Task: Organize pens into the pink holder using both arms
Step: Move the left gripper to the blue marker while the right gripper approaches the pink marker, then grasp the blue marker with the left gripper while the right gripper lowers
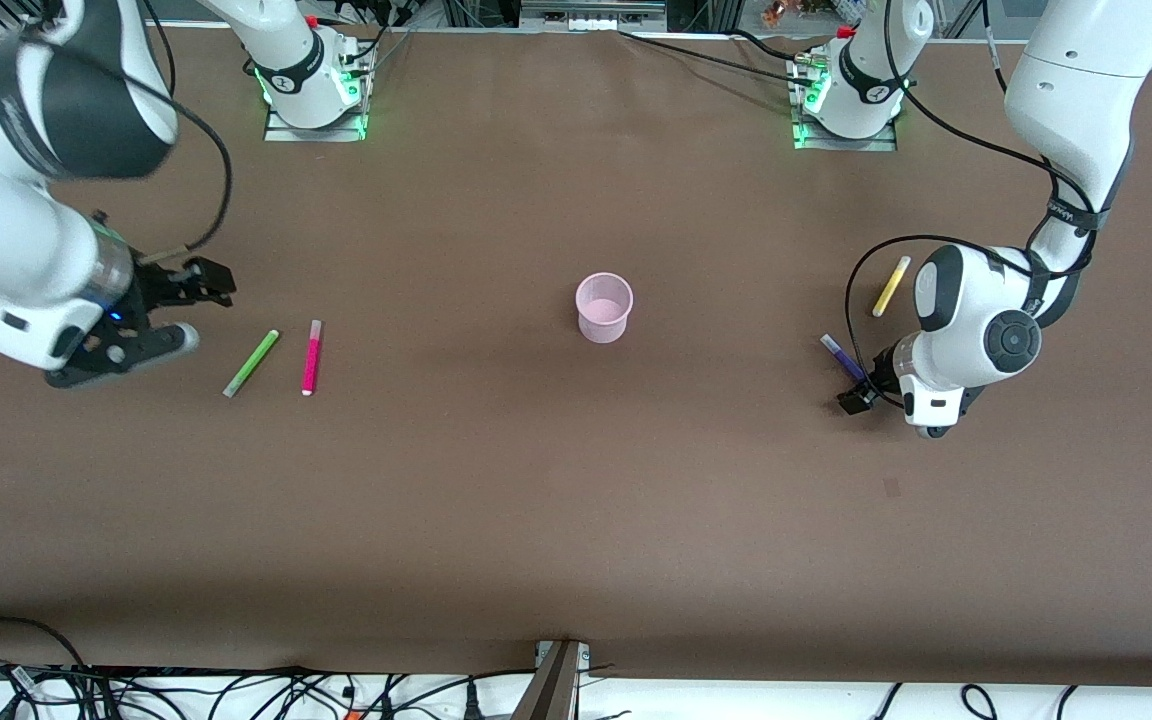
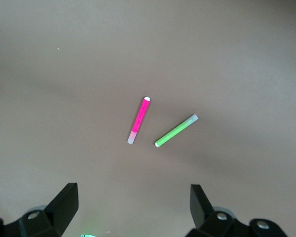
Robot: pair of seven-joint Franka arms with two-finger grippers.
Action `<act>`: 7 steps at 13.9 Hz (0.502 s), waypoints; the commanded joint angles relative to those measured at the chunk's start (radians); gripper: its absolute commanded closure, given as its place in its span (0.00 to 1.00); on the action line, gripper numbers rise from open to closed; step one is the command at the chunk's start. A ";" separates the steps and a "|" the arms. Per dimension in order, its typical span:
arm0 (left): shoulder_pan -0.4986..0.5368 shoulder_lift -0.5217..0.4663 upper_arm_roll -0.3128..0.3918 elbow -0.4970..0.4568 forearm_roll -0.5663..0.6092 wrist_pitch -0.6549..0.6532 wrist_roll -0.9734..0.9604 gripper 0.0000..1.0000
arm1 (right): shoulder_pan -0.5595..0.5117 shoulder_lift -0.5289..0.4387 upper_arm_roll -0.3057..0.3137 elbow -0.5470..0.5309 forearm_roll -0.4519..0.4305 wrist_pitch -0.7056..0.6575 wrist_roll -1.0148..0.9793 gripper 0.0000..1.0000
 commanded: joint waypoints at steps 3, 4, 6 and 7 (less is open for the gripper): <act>-0.007 0.005 0.007 -0.014 0.038 0.018 -0.019 0.43 | 0.011 0.016 -0.001 0.017 0.003 -0.022 0.025 0.00; -0.007 0.005 0.009 -0.014 0.038 0.016 -0.019 0.49 | 0.011 0.016 0.000 0.002 0.008 -0.013 0.100 0.00; -0.007 0.020 0.009 -0.011 0.064 0.018 -0.018 0.49 | 0.011 0.016 0.000 -0.041 0.040 0.006 0.209 0.00; -0.001 0.022 0.010 -0.011 0.080 0.018 -0.019 0.49 | 0.011 0.016 0.000 -0.075 0.043 0.030 0.290 0.00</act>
